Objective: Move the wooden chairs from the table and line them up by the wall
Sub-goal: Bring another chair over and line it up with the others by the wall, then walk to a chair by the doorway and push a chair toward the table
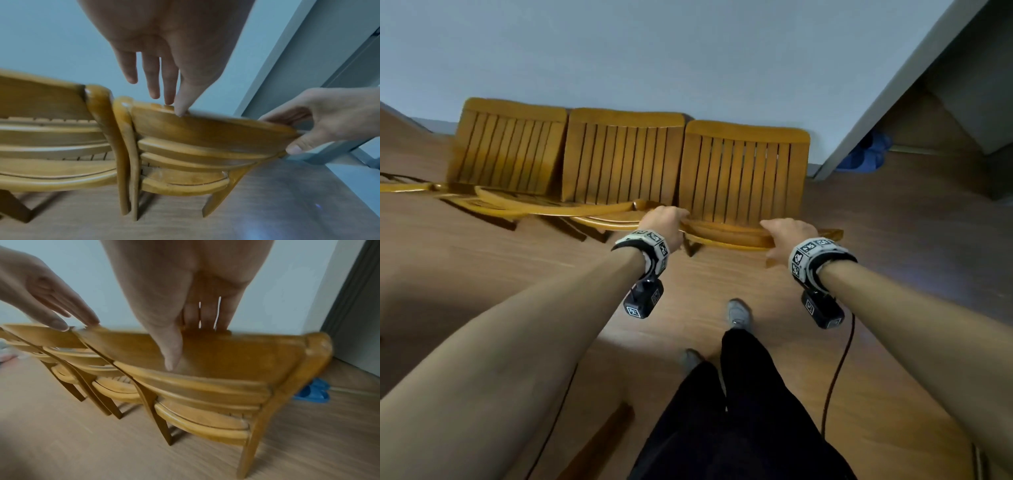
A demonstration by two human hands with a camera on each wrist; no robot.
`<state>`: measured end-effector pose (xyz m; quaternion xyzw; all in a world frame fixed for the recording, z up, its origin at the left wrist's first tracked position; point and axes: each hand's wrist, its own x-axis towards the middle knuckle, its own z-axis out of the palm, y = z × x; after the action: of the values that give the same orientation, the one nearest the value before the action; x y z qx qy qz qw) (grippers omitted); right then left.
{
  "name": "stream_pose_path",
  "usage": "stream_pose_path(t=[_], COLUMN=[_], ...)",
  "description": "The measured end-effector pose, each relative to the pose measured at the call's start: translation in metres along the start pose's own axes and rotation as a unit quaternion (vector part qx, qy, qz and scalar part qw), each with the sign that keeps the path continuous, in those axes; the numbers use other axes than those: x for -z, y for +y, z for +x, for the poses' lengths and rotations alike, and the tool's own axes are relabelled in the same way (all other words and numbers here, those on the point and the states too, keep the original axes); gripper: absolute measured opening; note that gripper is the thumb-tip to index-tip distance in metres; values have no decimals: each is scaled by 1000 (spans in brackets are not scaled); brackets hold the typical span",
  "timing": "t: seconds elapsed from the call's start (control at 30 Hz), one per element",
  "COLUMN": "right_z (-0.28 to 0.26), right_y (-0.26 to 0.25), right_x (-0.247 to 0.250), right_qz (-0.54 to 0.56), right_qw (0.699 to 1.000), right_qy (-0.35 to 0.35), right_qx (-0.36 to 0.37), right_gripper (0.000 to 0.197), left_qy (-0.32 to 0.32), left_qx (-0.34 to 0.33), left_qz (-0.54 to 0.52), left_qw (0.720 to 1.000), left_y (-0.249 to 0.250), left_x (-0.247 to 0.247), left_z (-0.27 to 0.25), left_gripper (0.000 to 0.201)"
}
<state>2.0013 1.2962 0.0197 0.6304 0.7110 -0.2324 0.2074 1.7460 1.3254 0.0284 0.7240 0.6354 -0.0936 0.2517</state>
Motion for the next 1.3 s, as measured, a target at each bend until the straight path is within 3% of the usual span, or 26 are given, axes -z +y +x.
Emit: stream_pose_path(t=[0.13, 0.3, 0.43, 0.57, 0.67, 0.97, 1.1, 1.3], right_z=[-16, -27, -32, -36, -27, 54, 84, 114], right_y=[-68, -186, -291, -392, -461, -671, -770, -925], right_x=[46, 111, 161, 198, 219, 261, 281, 297], right_qz=[10, 18, 3, -16, -38, -94, -129, -158], right_qw=[998, 985, 969, 951, 934, 892, 868, 830], right_qy=[46, 122, 147, 157, 159, 135, 107, 83], right_qx=[44, 124, 199, 268, 317, 421, 468, 528], right_gripper=[52, 55, 57, 58, 58, 56, 45, 56], left_qy=[53, 134, 207, 234, 253, 261, 256, 266], left_qx=[16, 85, 161, 243, 298, 440, 491, 547], left_qz=[-10, -33, -72, -89, -99, -132, -142, -176], left_qw=[998, 987, 962, 937, 915, 849, 820, 774], left_y=[-41, -123, -197, -268, -319, -487, -560, -666], left_x=[44, 116, 171, 213, 234, 283, 312, 334], left_z=[-46, -119, -184, -240, -270, -298, -307, -333], left_gripper=[50, 57, 55, 49, 56, 58, 59, 59])
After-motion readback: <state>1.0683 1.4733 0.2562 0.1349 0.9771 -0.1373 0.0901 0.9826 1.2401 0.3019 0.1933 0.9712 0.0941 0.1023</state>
